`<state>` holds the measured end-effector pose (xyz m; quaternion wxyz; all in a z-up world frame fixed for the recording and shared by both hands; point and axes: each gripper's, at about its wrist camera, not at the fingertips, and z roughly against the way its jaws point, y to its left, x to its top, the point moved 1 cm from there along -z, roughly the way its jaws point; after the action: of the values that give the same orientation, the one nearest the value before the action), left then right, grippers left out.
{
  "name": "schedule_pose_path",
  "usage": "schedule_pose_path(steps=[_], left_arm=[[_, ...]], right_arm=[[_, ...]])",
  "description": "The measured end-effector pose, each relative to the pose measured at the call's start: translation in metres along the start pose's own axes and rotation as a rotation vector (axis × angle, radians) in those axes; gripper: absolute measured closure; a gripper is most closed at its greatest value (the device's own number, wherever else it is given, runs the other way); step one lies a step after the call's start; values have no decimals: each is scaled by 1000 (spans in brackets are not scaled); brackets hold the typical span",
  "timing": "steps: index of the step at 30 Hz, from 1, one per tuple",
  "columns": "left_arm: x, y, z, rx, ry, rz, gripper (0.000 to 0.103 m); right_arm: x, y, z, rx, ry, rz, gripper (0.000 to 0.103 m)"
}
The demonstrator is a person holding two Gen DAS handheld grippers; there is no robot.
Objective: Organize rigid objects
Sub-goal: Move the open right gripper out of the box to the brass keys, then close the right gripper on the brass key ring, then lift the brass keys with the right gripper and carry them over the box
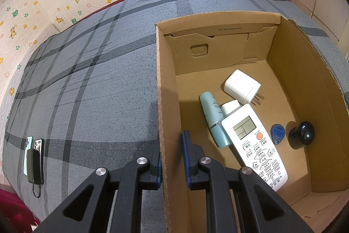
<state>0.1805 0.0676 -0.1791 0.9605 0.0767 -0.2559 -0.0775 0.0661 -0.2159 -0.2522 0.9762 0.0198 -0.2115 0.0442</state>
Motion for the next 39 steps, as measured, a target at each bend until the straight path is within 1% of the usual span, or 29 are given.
schedule_pose_path(steps=[1,2,3,4,5,15,22,23,24,25,26,39], left_arm=[[0,0,0,0,0,0,87],[0,0,0,0,0,-1,87],[0,0,0,1,1,-1,87],[0,0,0,0,0,0,87],[0,0,0,0,0,1,87],[0,-1,0,2,-1,0,87],[0,-1,0,2,-1,-1,87],[0,-1,0,1,-1,0,87],[0,-1,0,1,-1,1,87],[0,-1,0,1,-1,0,87],[0,-1,0,2,-1,-1,87],[0,-1,0,0,-1,1,87]], right_arm=[[0,1,3,5,-4,-1,23],[1,1,6,11,-4,-1,35],[2,0,7,16,-4,0,53],[2,-1,8,20,-3,3,56],[4,-1,9,23,-3,1,63],[13,-8,21,44,-10,-24,65],[14,-12,33,40,-37,-30,65],[14,-12,35,40,-41,-31,72],[15,-12,37,43,-43,-31,89],[15,-11,40,45,-48,-28,95],[17,-12,42,29,-53,-25,96],[33,-13,63,41,-104,-12,97]])
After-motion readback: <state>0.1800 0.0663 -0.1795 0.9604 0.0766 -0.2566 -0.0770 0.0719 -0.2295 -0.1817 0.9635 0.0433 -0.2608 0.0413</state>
